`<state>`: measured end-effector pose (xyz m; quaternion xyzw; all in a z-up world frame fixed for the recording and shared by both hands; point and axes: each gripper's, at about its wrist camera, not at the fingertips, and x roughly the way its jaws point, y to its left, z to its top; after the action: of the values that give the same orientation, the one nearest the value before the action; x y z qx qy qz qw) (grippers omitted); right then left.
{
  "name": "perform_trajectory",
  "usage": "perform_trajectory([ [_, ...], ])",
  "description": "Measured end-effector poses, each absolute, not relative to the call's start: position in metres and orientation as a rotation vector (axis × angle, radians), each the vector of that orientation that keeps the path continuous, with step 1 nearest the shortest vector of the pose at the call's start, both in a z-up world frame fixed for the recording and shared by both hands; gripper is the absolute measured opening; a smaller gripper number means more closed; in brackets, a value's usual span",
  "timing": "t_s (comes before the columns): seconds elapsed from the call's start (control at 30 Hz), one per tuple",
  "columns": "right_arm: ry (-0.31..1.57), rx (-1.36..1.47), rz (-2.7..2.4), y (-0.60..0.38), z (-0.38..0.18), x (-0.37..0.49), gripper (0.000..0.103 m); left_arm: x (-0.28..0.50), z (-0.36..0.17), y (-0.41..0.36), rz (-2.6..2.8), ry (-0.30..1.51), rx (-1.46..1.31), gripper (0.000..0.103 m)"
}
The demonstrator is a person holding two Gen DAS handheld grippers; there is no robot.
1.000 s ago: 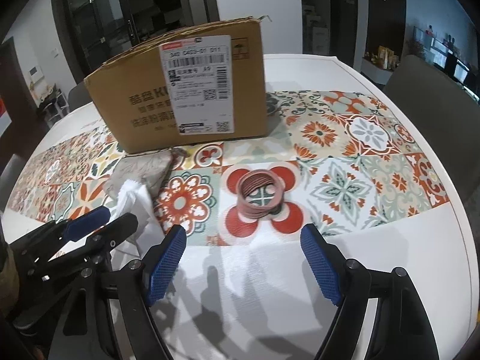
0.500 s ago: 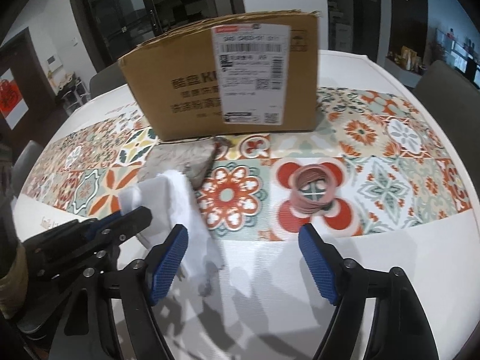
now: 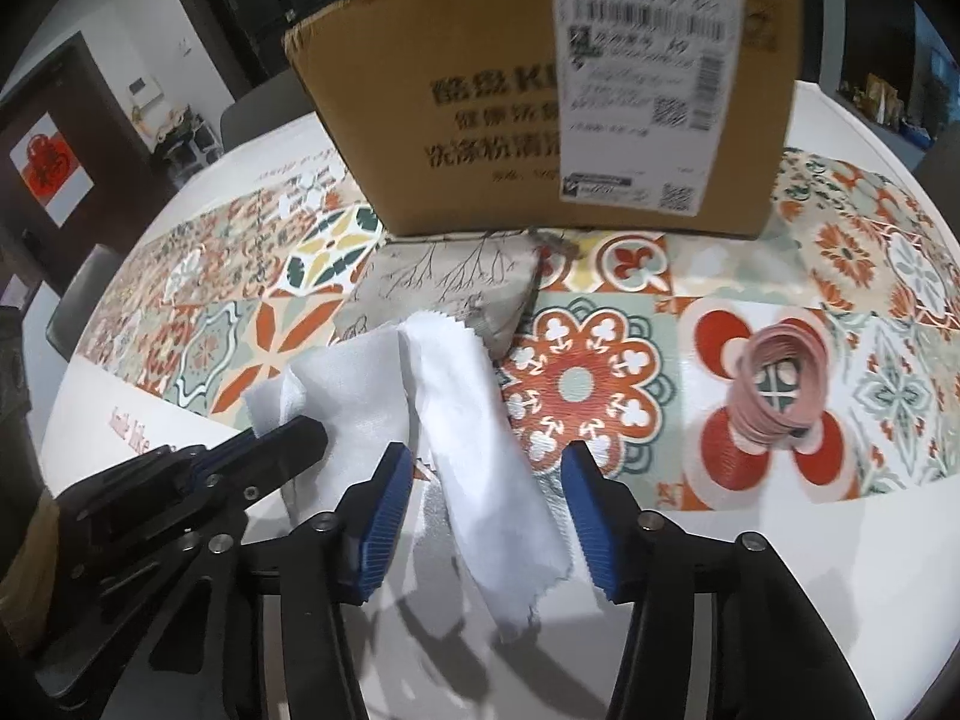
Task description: Organize soft objects
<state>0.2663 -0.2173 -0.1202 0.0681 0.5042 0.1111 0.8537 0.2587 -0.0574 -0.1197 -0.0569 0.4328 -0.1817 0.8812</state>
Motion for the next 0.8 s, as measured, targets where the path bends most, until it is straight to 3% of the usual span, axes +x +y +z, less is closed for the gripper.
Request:
perform_trajectory([
  [0.17,1.082,0.154,0.236,-0.213,-0.128,0.272,0.031,0.258,-0.119,-0.055,-0.377,0.899,-0.111,0.006],
  [0.23,1.088,0.161,0.237,-0.213,-0.129,0.273,0.016,0.257,-0.117,-0.057,-0.382,0.896,-0.106,0.006],
  [0.33,1.081,0.184,0.238,-0.215,-0.127,0.271,0.011,0.254,-0.111,-0.059,-0.39,0.875,-0.088,0.006],
  [0.8,0.932,0.208,0.182,-0.221,-0.062,0.242,0.01,0.236,-0.052,-0.057,-0.459,0.732,-0.107,0.006],
])
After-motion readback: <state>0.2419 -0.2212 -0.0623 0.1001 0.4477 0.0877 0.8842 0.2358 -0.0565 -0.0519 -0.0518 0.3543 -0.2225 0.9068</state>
